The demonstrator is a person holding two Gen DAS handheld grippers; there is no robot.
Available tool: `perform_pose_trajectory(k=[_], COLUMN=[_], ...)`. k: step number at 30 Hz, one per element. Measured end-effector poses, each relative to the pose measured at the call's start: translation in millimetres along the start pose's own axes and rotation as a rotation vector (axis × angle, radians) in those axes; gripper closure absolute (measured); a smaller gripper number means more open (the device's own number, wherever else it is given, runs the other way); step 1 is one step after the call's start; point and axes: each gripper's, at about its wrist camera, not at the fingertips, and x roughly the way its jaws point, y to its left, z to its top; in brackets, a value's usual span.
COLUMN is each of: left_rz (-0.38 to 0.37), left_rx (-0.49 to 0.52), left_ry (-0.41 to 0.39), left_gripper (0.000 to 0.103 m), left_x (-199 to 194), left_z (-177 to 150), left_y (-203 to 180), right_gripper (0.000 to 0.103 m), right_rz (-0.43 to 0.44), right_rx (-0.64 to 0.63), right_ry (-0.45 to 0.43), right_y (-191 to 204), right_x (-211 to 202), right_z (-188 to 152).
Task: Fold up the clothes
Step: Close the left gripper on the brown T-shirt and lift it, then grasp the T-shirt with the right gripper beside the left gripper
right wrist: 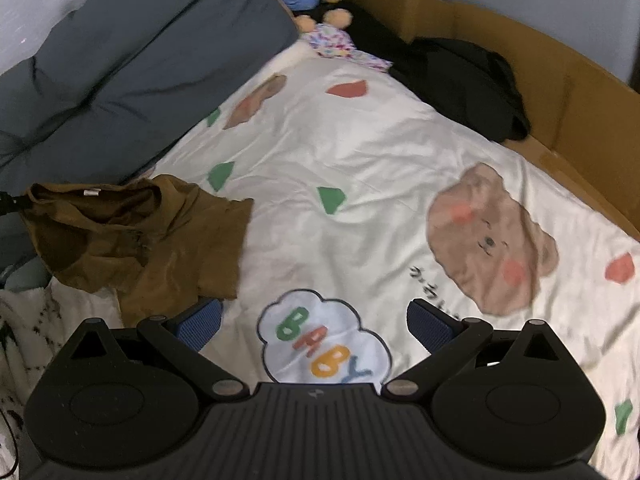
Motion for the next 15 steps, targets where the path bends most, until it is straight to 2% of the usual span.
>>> perform_pose_trajectory(k=[6,10,15], left_rz=[0.036,0.029,0.066], left_rx=[-0.028,-0.04,-0.088], left_ry=[-0.041,-0.028,-0.054], left_gripper=[0.097,0.097,0.097], left_x=[-20.3,-21.9,-27.3], left_z=[5.8,1.1,-5.4], left_y=[23.5,30.7,51.4], right_gripper=[0.014,0.014,0.014], right_rz=[0.042,0.063,0.08], right_rx=[-0.076,-0.132,-0.208], right_ry=[0.001,0.001,0.005], right_y=[19.6,31.6,45.6], right_x=[14.2,26.0,40.5], right_z=[13.4,22.2,37.6])
